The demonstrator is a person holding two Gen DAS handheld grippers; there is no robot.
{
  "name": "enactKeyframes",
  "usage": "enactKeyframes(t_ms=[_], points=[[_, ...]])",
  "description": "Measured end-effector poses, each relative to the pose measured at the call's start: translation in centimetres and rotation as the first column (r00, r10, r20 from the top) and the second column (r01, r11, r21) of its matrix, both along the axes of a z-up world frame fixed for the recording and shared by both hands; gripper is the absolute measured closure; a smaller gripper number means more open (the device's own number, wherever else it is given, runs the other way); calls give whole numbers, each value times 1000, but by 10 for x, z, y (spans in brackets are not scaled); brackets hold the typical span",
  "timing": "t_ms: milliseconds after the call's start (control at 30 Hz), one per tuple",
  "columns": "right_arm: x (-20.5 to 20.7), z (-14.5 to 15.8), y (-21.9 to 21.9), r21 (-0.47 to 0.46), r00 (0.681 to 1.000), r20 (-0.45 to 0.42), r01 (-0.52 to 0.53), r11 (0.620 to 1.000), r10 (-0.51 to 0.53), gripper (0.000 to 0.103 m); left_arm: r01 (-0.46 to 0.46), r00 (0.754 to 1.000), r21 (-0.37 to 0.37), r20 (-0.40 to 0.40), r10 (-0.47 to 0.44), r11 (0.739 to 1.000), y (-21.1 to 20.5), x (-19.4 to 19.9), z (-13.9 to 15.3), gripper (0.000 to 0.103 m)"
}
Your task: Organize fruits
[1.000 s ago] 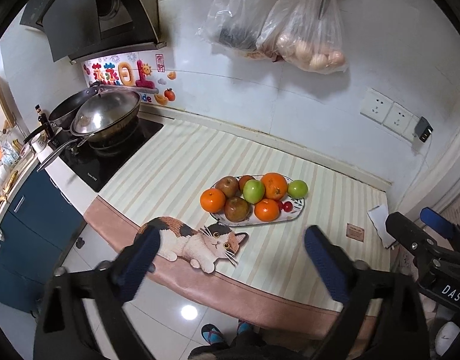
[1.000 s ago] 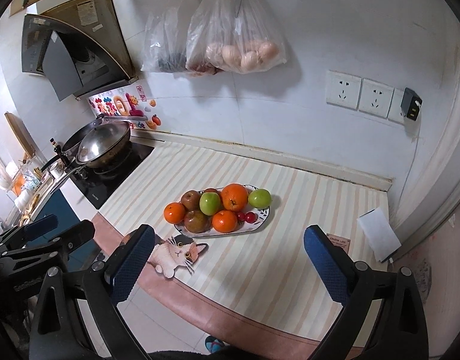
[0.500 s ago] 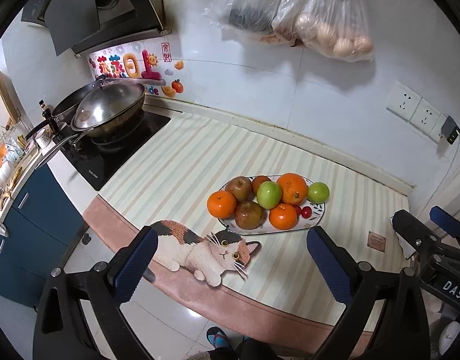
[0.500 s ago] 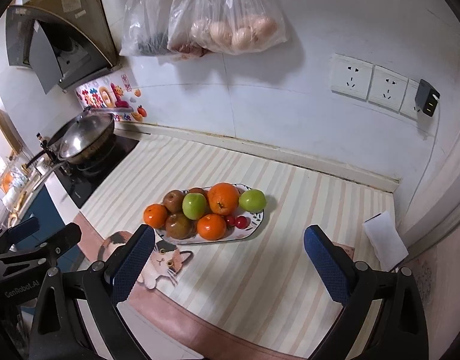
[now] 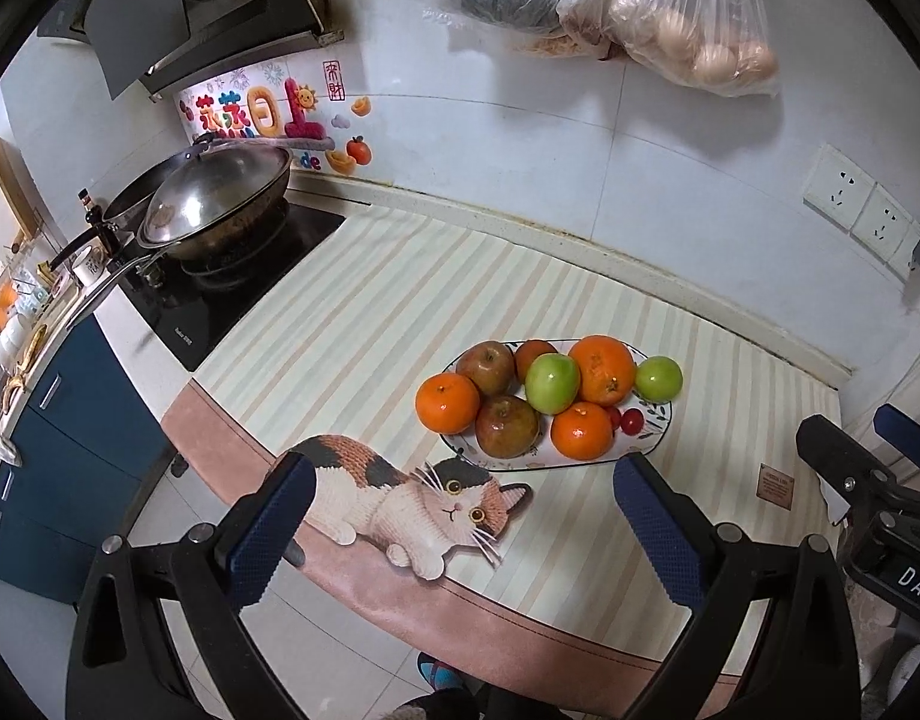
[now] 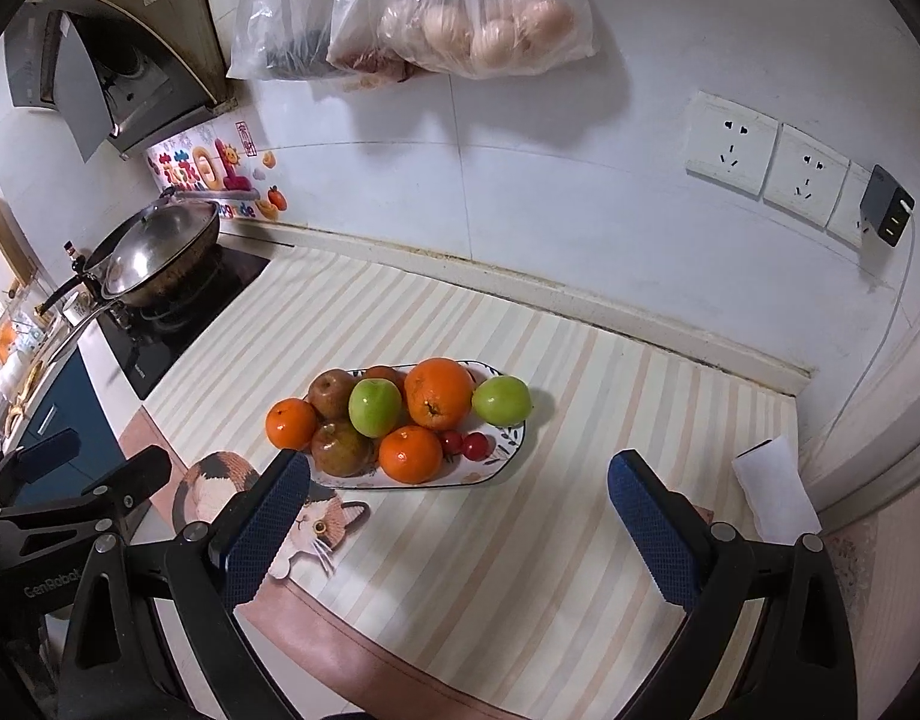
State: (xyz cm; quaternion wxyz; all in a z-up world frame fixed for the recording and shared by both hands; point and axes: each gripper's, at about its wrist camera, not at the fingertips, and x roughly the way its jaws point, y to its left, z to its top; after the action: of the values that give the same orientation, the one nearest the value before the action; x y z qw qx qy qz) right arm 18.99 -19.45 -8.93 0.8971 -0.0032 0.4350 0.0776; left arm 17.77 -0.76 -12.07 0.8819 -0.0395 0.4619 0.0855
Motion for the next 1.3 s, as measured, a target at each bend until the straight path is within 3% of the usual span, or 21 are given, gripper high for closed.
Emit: enactKeyframes(t_ms=[1300], points=[[-15,-4,7,26,1000,-5,10,1000,-9,1,7,1000,7,11,-7,1000,0,-1,8,1]])
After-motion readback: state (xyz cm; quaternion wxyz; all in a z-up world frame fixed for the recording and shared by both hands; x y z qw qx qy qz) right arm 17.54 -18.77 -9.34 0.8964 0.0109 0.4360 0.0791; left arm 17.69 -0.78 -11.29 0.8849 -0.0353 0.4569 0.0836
